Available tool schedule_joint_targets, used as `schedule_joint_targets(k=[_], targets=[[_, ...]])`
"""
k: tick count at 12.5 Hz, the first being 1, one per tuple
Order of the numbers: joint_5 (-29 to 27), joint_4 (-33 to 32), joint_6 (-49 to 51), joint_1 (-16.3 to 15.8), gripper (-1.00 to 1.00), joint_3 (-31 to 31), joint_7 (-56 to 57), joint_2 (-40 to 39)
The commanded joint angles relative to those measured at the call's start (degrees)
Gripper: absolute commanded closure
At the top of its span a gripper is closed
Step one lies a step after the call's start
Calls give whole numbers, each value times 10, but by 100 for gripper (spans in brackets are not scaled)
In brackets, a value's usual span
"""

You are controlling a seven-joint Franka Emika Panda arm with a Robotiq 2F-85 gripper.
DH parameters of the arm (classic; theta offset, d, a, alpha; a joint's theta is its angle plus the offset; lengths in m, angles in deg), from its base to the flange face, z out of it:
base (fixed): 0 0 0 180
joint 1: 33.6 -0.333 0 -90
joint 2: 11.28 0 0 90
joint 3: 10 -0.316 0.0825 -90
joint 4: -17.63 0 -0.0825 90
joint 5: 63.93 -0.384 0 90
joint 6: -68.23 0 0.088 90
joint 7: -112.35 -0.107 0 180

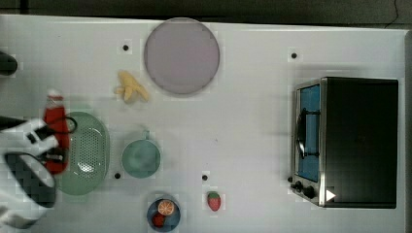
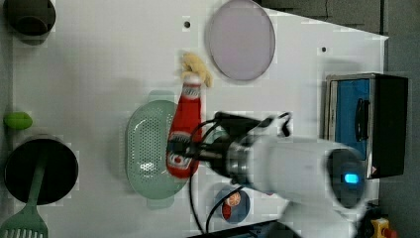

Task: Pick ketchup from strainer and place it on the table

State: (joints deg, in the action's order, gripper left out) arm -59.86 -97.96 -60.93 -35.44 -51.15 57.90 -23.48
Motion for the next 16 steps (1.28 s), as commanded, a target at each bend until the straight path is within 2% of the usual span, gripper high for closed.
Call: schedule_joint_targets(k=[1, 4, 8, 12, 16], targets=[[-14, 54, 73, 44, -21, 30, 35, 6], [-14, 109, 140, 66, -21, 80, 126, -6], [-14, 140, 146, 90, -21, 182, 220, -16], [-13, 130, 146, 102, -21, 302, 305, -20], [-13, 71, 136, 104, -21, 388, 382, -23]])
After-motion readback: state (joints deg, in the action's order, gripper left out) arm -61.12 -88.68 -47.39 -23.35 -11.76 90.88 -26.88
